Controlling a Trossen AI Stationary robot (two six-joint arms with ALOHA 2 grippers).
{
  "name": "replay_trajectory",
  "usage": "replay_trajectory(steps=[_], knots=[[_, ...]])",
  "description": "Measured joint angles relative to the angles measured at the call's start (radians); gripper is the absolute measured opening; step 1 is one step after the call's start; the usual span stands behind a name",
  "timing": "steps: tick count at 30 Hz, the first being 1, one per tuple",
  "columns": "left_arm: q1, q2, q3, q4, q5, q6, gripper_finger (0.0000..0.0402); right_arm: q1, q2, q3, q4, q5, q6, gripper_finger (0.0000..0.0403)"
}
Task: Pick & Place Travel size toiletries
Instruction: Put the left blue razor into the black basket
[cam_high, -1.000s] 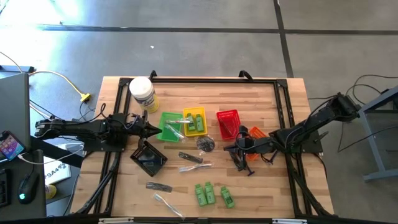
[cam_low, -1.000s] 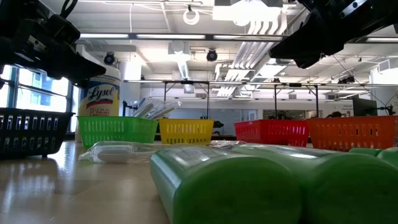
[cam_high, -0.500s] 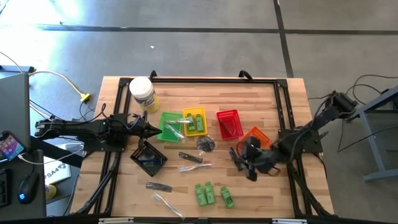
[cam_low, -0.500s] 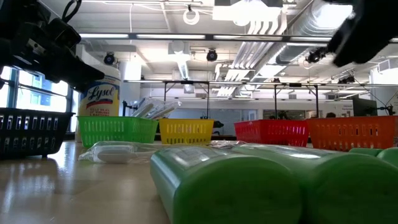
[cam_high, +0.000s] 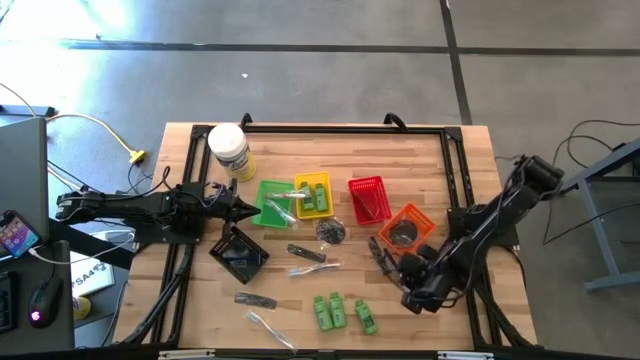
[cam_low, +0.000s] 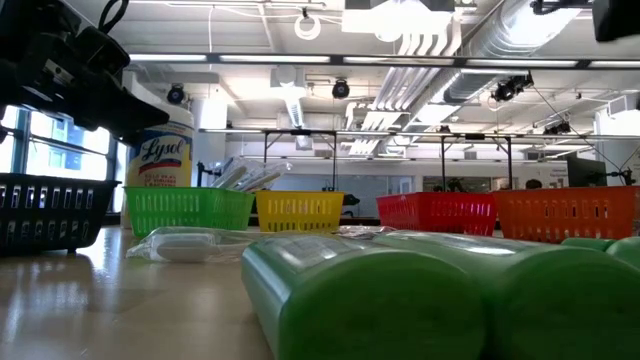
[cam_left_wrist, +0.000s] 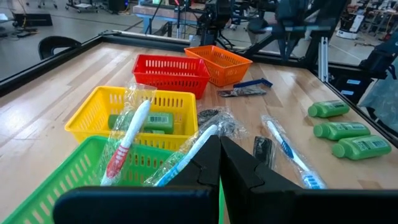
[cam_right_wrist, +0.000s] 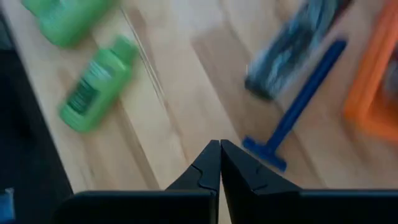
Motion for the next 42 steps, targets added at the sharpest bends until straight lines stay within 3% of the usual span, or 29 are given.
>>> replay_trajectory(steps=[4,13,17,29,42], knots=[[0.0,0.0,0.0,0.001,-0.001,0.0,0.0,-0.001,0.051,0.0,-0.028,-0.028,0.056,0.0042],[0.0,0.0,0.0,0.006,-0.005,0.0,0.0,-0.003,0.062,0.0,-0.081,0.016,0.188,0.0184],[0.0,0.0,0.0,0.007,-0.005,0.0,0.0,-0.017,0.071,0.0,-0.078,0.016,0.225,0.0217],[0.0,0.0,0.0,0.007,-0.007,0.0,0.0,-0.055,0.177,-0.001,-0.076,-0.012,0.269,0.0199],[0.0,0.0,0.0,0.007,-0.008,0.019,0.0,-0.056,0.198,-0.001,-0.061,-0.016,0.217,0.013]])
